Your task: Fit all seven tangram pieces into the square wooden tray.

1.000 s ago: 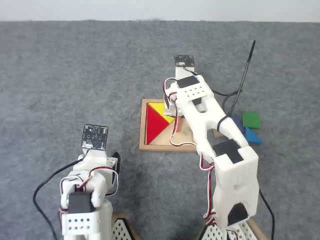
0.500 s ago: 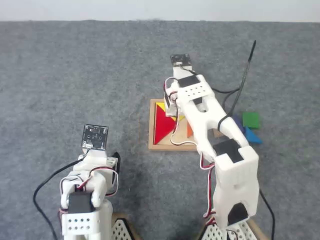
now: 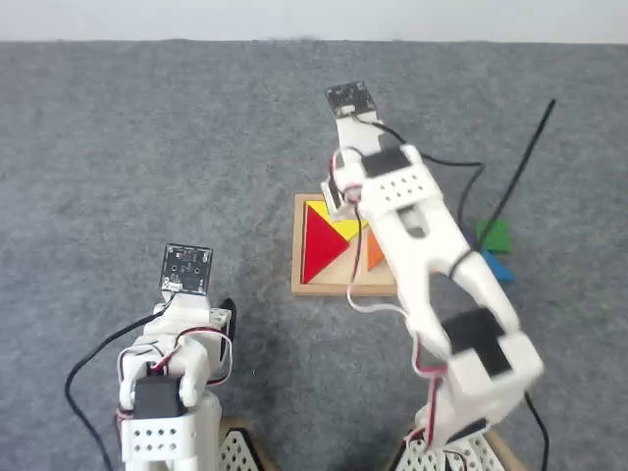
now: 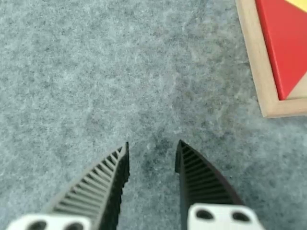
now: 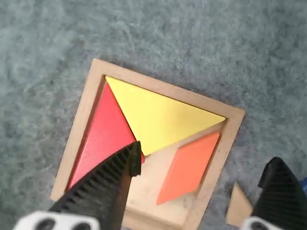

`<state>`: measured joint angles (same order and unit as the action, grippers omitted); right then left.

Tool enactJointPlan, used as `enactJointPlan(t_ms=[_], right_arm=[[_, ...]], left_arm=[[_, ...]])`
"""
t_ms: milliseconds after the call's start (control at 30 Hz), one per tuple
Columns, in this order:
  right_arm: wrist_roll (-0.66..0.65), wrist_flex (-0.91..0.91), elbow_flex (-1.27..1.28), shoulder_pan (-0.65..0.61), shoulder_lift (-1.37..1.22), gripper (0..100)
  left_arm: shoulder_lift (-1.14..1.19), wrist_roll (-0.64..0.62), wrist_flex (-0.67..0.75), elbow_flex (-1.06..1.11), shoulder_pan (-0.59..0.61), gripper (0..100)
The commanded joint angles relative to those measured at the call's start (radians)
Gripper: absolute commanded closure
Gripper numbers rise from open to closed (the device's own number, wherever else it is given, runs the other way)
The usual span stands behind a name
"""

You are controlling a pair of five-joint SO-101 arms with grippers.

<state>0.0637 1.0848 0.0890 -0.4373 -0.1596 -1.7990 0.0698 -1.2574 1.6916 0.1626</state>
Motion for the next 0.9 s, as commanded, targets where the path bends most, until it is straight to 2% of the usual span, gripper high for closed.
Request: enactJointPlan(t_ms=[0,133,267,333,867], right_arm=[[-0.095,-0.205,0.327,0.024,0.274,61.2],[-0.106,-0.354,0.548,0.097,0.349,64.5],[-0.107,-0.355,0.572,0.119,0.315,84.8],[-0.109,-0.357,0.572,0.12,0.283,91.4],[-0.107,-0.343,0.419,0.12,0.067,90.1]], left_arm=[[-0.028,0.006,-0.009,-0.008,0.0,85],[-0.028,0.006,-0.009,-0.008,0.0,85],[-0.028,0.006,-0.009,-0.008,0.0,85],[-0.028,0.006,-0.009,-0.008,0.0,85],[-0.028,0.006,-0.009,-0.008,0.0,85]])
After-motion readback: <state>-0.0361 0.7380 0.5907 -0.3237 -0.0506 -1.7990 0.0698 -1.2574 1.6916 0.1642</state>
